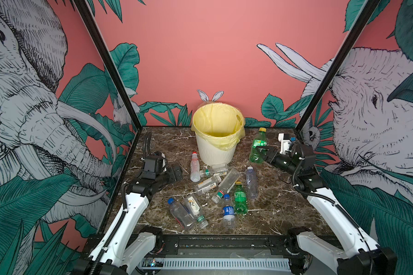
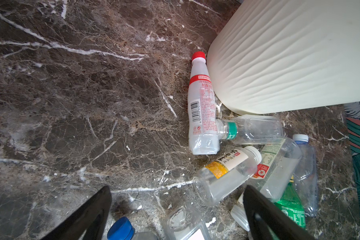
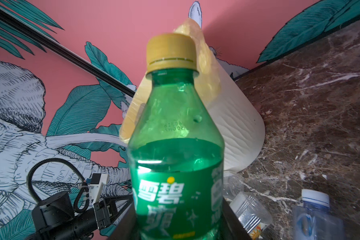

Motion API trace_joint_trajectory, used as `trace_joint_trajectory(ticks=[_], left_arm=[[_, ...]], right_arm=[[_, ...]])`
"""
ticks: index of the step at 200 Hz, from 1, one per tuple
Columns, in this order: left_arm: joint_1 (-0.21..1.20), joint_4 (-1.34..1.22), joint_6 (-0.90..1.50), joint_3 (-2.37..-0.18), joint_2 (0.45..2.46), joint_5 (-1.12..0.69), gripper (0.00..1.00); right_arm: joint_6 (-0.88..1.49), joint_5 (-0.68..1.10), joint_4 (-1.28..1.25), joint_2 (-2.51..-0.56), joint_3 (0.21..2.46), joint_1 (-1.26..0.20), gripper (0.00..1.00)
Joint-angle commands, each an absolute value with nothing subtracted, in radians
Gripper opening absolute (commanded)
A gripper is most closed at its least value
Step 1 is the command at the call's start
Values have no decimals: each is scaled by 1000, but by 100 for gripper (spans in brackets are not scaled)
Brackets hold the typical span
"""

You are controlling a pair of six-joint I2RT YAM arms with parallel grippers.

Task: Throw the plastic bottles in the bin
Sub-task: Throw the plastic bottle into the trash bin.

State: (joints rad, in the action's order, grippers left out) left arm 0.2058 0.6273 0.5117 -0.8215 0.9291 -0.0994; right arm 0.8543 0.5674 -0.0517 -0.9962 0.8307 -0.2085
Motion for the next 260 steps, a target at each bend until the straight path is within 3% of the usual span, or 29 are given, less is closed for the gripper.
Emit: trace_joint_trajectory(ticks=[1,128,163,189,209,222,260], left_arm=[[200,634,536,-818,900,-78,99],[199,634,532,-791,883,-36,99],[199,637,538,-792,877,-31,99],[198,640,551,-784,861,-35,99],[196,648,566,-781,842,-41,99],[196,658,572,-783,827,-41,99],[195,717,576,-808,791,-17,99]], right_arm=[[874,602,-171,-965,821,-205,48],[853,603,-169,-948,857,-219,49],[779,545,-72,-1132,1140,-344,48],[686,317,235,-1356,1515,-457,48],[708,358,371,-1555,1768,-459,62],[714,389,383,-1633,1855,-466,98],[672,303,339,-1548,1812,-473,99]])
